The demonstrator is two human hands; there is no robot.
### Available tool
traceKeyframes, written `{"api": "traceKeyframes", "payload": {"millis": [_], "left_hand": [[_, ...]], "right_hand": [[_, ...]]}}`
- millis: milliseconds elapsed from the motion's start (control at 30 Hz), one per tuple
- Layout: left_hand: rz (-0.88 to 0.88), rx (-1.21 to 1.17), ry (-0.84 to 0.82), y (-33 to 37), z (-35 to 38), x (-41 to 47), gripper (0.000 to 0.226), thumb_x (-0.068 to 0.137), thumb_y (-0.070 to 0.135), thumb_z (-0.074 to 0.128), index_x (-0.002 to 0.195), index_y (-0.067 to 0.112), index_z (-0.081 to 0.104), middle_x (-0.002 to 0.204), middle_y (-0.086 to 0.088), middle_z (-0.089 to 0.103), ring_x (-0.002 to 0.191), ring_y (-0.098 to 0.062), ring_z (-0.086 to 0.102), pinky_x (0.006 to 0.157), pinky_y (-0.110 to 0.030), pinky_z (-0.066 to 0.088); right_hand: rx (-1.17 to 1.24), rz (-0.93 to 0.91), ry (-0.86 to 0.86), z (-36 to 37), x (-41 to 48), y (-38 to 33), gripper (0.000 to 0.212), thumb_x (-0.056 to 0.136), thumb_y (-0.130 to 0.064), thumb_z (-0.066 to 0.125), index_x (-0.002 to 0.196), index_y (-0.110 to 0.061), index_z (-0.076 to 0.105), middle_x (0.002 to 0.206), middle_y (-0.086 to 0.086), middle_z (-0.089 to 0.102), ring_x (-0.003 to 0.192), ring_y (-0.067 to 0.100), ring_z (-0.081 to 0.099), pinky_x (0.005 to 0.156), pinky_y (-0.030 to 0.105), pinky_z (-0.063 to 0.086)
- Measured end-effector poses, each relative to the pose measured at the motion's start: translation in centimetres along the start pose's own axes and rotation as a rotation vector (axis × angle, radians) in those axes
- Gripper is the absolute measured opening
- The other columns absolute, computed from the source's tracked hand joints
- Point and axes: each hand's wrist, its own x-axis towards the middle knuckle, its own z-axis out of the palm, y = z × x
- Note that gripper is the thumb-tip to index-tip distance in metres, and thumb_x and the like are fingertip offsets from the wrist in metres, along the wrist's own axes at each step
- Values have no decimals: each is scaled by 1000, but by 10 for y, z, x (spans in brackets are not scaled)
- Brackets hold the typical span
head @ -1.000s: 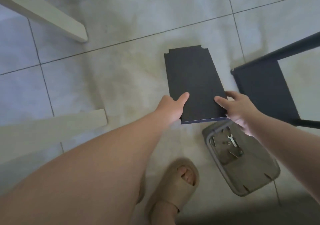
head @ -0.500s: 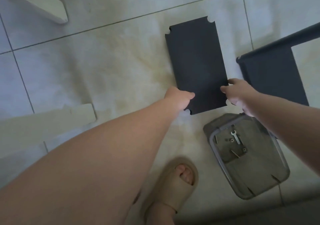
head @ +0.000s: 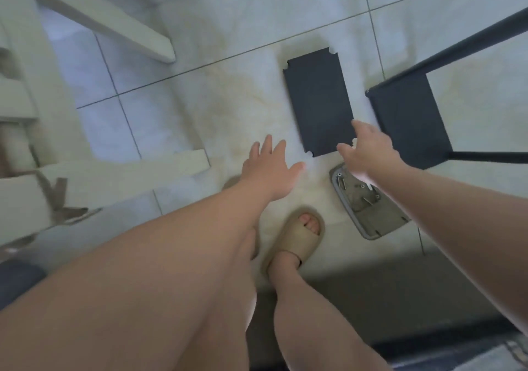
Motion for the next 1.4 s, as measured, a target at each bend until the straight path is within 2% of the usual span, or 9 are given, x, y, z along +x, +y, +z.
{"api": "traceKeyframes", "payload": {"millis": [133,333,533,733,1100,1267,1400], "left_hand": [[54,87,75,4,-28,-80,78,98,66,32,160,28,6,169,-1,-10,154,-30,-11,124,-50,7],[90,33,193,26,-70,-190,77,98,66,33,160,29,6,168,0,-11,154,-28,-13,124,-52,3],[158,76,272,41,-121,-296,80,96,68,33,160,29,6,169,2,-10,153,-27,-15,123,-54,1],[190,4,422,44,-176,-389,81,94,70,39,160,29,13,169,4,4,155,-26,-5,123,-54,10],[293,-202,711,46,-255,-528,76,96,65,43,159,32,16,168,10,8,154,-16,-4,121,-49,13],[379,-343,864,43,-286,-578,72,98,57,49,158,29,22,167,7,13,153,-12,-1,123,-39,9],[393,-284,1075,33,-306,-608,74,94,64,43,157,30,27,165,10,21,151,-8,5,120,-31,9]], "right_hand": [[-169,-56,30,-26,-77,-16,64,105,-40,38,161,-24,12,166,1,19,151,27,18,116,55,24],[-317,-166,51,-78,-185,-42,64,106,-40,31,161,-27,3,170,0,4,156,24,1,123,59,8],[-431,-338,116,-129,-292,-63,66,105,-45,31,162,-28,1,170,0,4,157,25,-2,125,56,6],[-465,-445,165,-169,-379,-92,68,105,-46,35,162,-28,3,170,0,3,156,24,-2,125,54,4],[-523,-707,462,-277,-469,-171,64,103,-45,44,160,-28,20,169,1,16,156,27,7,123,54,4],[-581,-855,563,-328,-499,-217,65,102,-45,45,160,-27,22,169,0,16,156,26,7,123,53,4],[-650,-965,602,-359,-515,-258,66,102,-46,44,161,-29,19,169,-3,15,156,24,6,124,52,2]]}}
